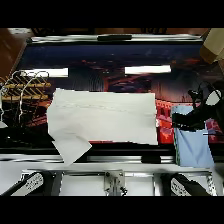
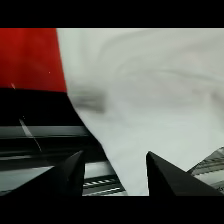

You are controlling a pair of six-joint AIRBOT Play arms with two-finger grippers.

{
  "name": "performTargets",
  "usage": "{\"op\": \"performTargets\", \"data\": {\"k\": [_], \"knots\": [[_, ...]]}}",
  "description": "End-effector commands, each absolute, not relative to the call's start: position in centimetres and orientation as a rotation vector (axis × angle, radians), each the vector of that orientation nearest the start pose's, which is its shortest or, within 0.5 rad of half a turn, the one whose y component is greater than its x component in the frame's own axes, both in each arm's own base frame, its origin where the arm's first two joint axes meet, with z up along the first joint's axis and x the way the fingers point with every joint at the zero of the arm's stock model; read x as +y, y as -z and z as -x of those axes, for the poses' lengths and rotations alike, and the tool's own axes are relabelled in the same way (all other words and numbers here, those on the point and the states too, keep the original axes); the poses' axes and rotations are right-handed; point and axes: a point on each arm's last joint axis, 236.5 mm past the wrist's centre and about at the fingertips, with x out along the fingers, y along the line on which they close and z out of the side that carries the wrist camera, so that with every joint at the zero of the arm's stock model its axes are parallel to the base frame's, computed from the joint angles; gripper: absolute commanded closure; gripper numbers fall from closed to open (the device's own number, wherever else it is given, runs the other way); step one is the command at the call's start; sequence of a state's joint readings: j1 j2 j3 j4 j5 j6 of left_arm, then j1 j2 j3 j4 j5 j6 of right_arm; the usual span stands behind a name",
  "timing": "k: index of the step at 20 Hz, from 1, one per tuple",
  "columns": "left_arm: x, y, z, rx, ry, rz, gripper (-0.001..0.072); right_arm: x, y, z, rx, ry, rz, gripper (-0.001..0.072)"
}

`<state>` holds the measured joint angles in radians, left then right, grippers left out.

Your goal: Fold the shirts.

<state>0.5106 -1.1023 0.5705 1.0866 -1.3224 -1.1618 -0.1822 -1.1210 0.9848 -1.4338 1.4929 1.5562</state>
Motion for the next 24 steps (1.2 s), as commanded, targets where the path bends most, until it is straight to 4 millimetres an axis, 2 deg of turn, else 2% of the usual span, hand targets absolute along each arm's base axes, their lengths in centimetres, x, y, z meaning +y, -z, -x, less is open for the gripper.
{"op": "performTargets", "data": {"k": [1,4,6,7,8,9,11,13,16,18,21,24], "knots": [[-2.1,10.8,-19.2,1.550,0.174,0.652,0.0235,-1.1,0.1,-25.7,1.588,0.014,-0.313,0.0250],[-2.6,11.2,-21.2,1.480,0.161,0.648,0.0269,-1.1,0.3,-25.8,1.586,0.016,-0.313,0.0249],[-3.5,11.5,-21.5,1.484,0.192,0.593,0.0274,-0.6,1.3,-25.4,1.596,0.010,-0.339,0.0247],[-4.0,11.6,-21.6,1.487,0.204,0.572,0.0303,0.0,2.4,-24.9,1.611,0.001,-0.365,0.0246],[-4.3,11.8,-21.7,1.491,0.203,0.566,0.0495,0.3,3.6,-24.0,1.634,0.000,-0.380,0.0209],[-4.5,11.8,-21.7,1.493,0.210,0.559,0.0656,0.6,4.8,-23.0,1.662,0.001,-0.387,0.0096],[-4.5,11.7,-21.8,1.490,0.210,0.557,0.0667,1.2,6.6,-21.4,1.705,0.011,-0.420,0.0093],[-4.4,11.7,-21.8,1.490,0.208,0.561,0.0667,2.8,8.0,-20.8,1.703,-0.016,-0.489,0.0094],[-4.6,11.3,-21.6,1.495,0.221,0.560,0.0667,3.8,9.5,-20.8,1.669,-0.008,-0.555,0.0095],[-4.5,11.1,-21.9,1.491,0.225,0.557,0.0667,4.0,10.0,-20.9,1.655,0.001,-0.577,0.0179],[-4.4,10.6,-22.4,1.481,0.229,0.553,0.0667,4.6,11.0,-21.1,1.650,0.008,-0.628,0.0179],[-4.5,10.3,-22.5,1.482,0.237,0.553,0.0667,6.2,12.3,-21.4,1.681,-0.010,-0.645,0.0180]]}}
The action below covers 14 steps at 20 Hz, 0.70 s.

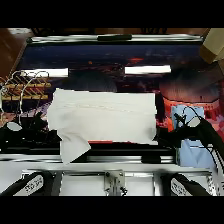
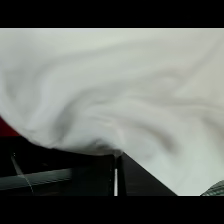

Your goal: Fold the shirts.

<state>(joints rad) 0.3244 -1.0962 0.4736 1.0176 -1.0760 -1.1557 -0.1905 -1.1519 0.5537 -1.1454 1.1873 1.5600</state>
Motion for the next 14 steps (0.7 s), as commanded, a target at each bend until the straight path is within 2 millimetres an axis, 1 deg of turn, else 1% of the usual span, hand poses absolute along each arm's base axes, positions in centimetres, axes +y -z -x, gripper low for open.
{"op": "performTargets", "data": {"k": [1,3,4,5,6,7,9,10,11,12,14], "knots": [[-4.5,10.2,-22.5,1.486,0.242,0.553,0.0667,6.7,12.5,-22.1,1.655,-0.011,-0.638,0.0269],[-4.4,9.6,-23.0,1.477,0.252,0.545,0.0667,7.2,12.2,-24.1,1.588,-0.004,-0.627,0.0619],[-4.2,8.9,-23.8,1.459,0.259,0.533,0.0667,7.4,11.5,-25.1,1.562,-0.026,-0.605,0.0642],[-3.8,7.8,-25.0,1.427,0.263,0.514,0.0667,7.3,10.5,-26.4,1.525,-0.052,-0.580,0.0643],[-3.4,6.6,-26.4,1.389,0.267,0.492,0.0667,7.1,9.2,-27.8,1.481,-0.066,-0.558,0.0642],[-2.9,5.1,-27.9,1.345,0.286,0.451,0.0667,6.4,7.9,-29.4,1.431,-0.064,-0.525,0.0643],[-1.7,1.3,-31.8,1.231,0.284,0.391,0.0667,4.9,5.3,-32.8,1.330,-0.043,-0.465,0.0644],[-1.3,-0.1,-33.5,1.183,0.281,0.366,0.0667,4.5,4.0,-34.8,1.273,-0.041,-0.449,0.0645],[-1.3,-1.1,-35.2,1.153,0.296,0.337,0.0668,4.2,3.2,-36.5,1.226,-0.039,-0.446,0.0645],[-1.7,-1.5,-36.7,1.149,0.323,0.313,0.0668,3.9,2.6,-38.3,1.186,-0.035,-0.445,0.0645],[-2.7,-1.1,-39.7,1.161,0.364,0.289,0.0668,3.6,2.7,-40.9,1.158,-0.023,-0.453,0.0645]]}}
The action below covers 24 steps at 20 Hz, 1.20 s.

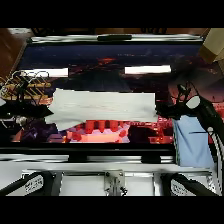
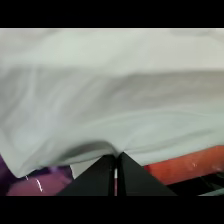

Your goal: Fold the shirts.

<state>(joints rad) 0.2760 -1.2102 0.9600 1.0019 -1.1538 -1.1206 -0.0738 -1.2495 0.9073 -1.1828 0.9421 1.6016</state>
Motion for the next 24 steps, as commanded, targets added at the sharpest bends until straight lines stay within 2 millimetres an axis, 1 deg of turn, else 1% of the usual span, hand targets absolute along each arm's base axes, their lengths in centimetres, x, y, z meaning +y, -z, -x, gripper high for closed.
{"op": "performTargets", "data": {"k": [1,3,5,7,8,9,10,11,12,13,14,16,17,19,20,21,24], "knots": [[-3.1,-0.7,-41.6,1.167,0.378,0.284,0.0667,3.5,3.1,-42.0,1.163,-0.017,-0.461,0.0645],[-3.6,-0.1,-45.4,1.178,0.371,0.316,0.0667,3.6,4.3,-43.7,1.177,-0.018,-0.448,0.0645],[-4.0,0.9,-48.5,1.190,0.372,0.336,0.0666,4.3,5.2,-45.8,1.159,-0.027,-0.434,0.0645],[-4.0,2.4,-50.4,1.219,0.361,0.372,0.0667,4.7,6.0,-47.4,1.133,-0.022,-0.435,0.0645],[-3.9,3.2,-51.0,1.232,0.352,0.390,0.0666,4.6,6.6,-47.9,1.130,-0.009,-0.449,0.0645],[-3.9,4.1,-51.5,1.245,0.344,0.406,0.0666,4.6,7.4,-47.9,1.143,0.000,-0.456,0.0644],[-4.2,5.0,-51.5,1.265,0.341,0.420,0.0664,4.6,8.2,-47.7,1.161,0.003,-0.458,0.0643],[-4.6,6.1,-51.1,1.295,0.351,0.424,0.0615,4.8,8.8,-47.5,1.178,0.003,-0.462,0.0632],[-5.1,7.0,-50.6,1.326,0.362,0.428,0.0422,5.1,9.1,-47.4,1.187,-0.001,-0.465,0.0517],[-5.4,7.4,-50.0,1.357,0.375,0.429,0.0203,5.2,9.0,-47.2,1.192,-0.010,-0.458,0.0243],[-5.5,7.5,-49.5,1.378,0.385,0.431,0.0103,5.3,8.6,-46.8,1.205,-0.029,-0.432,0.0185],[-4.9,6.8,-48.4,1.412,0.398,0.442,0.0103,3.7,7.3,-46.2,1.203,-0.025,-0.382,0.0184],[-4.7,6.4,-48.0,1.425,0.405,0.446,0.0103,2.7,6.8,-46.2,1.192,-0.007,-0.388,0.0104],[-4.1,5.2,-47.5,1.440,0.422,0.451,0.0104,1.3,6.9,-46.6,1.180,0.026,-0.452,0.0089],[-4.1,4.7,-47.5,1.439,0.429,0.449,0.0104,1.3,7.3,-46.8,1.180,0.031,-0.507,0.0089],[-4.1,4.2,-47.5,1.433,0.432,0.444,0.0104,1.7,7.8,-46.9,1.186,0.021,-0.561,0.0089],[-4.6,2.1,-47.7,1.389,0.448,0.438,0.0104,4.3,9.3,-46.5,1.235,-0.071,-0.606,0.0089]]}}
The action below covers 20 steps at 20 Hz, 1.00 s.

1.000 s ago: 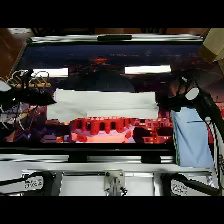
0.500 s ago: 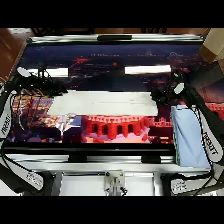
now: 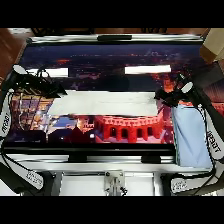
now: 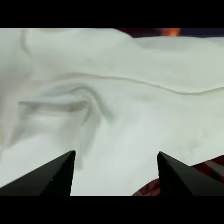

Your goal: Fold the shirts.

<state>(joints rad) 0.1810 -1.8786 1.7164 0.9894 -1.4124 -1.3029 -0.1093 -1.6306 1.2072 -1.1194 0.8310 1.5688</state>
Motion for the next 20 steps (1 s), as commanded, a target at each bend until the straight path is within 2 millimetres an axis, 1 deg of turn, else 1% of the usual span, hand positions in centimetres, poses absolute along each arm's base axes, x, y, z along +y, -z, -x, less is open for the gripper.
{"op": "performTargets", "data": {"k": [1,3,4,5,6,7,8,9,10,11,12,13,15,16,18,19,20], "knots": [[-4.9,1.4,-47.8,1.374,0.457,0.442,0.0105,5.2,9.9,-46.1,1.262,-0.093,-0.606,0.0089],[-6.0,-0.2,-48.0,1.342,0.489,0.455,0.0105,6.7,11.2,-45.2,1.318,-0.118,-0.603,0.0089],[-6.9,-0.9,-48.0,1.328,0.513,0.463,0.0105,7.5,11.5,-44.8,1.342,-0.130,-0.619,0.0090],[-7.8,-1.5,-48.0,1.318,0.535,0.470,0.0105,8.5,11.6,-44.5,1.360,-0.149,-0.645,0.0094],[-8.8,-1.9,-47.9,1.312,0.557,0.471,0.0105,9.3,11.3,-44.3,1.368,-0.176,-0.665,0.0129],[-9.8,-2.1,-47.8,1.313,0.578,0.466,0.0106,10.2,10.6,-44.1,1.370,-0.229,-0.684,0.0370],[-10.7,-2.2,-47.6,1.317,0.595,0.459,0.0118,10.6,9.9,-43.9,1.373,-0.255,-0.701,0.0580],[-11.6,-2.2,-47.4,1.323,0.611,0.447,0.0120,10.8,9.0,-43.8,1.366,-0.272,-0.700,0.0604],[-12.7,-2.2,-47.1,1.330,0.630,0.432,0.0123,10.9,7.6,-43.7,1.347,-0.295,-0.685,0.0642],[-14.1,-2.2,-46.7,1.340,0.650,0.420,0.0169,11.0,6.0,-43.7,1.321,-0.317,-0.666,0.0642],[-15.5,-2.1,-46.3,1.359,0.661,0.419,0.0344,11.1,4.1,-43.7,1.287,-0.341,-0.645,0.0643],[-17.2,-2.0,-45.7,1.381,0.674,0.416,0.0446,11.2,1.8,-43.5,1.248,-0.362,-0.627,0.0642],[-20.6,-1.3,-44.6,1.404,0.704,0.394,0.0450,11.4,-2.9,-43.0,1.163,-0.397,-0.595,0.0642],[-22.2,-0.8,-43.9,1.413,0.723,0.376,0.0451,11.6,-5.2,-42.3,1.130,-0.410,-0.588,0.0643],[-24.9,0.5,-42.5,1.442,0.738,0.363,0.0451,12.2,-8.8,-40.4,1.105,-0.437,-0.589,0.0642],[-26.0,1.3,-41.6,1.462,0.740,0.361,0.0477,12.4,-10.1,-39.3,1.099,-0.452,-0.585,0.0642],[-27.3,2.1,-40.7,1.475,0.749,0.367,0.0524,12.6,-11.5,-38.3,1.094,-0.464,-0.583,0.0642]]}}
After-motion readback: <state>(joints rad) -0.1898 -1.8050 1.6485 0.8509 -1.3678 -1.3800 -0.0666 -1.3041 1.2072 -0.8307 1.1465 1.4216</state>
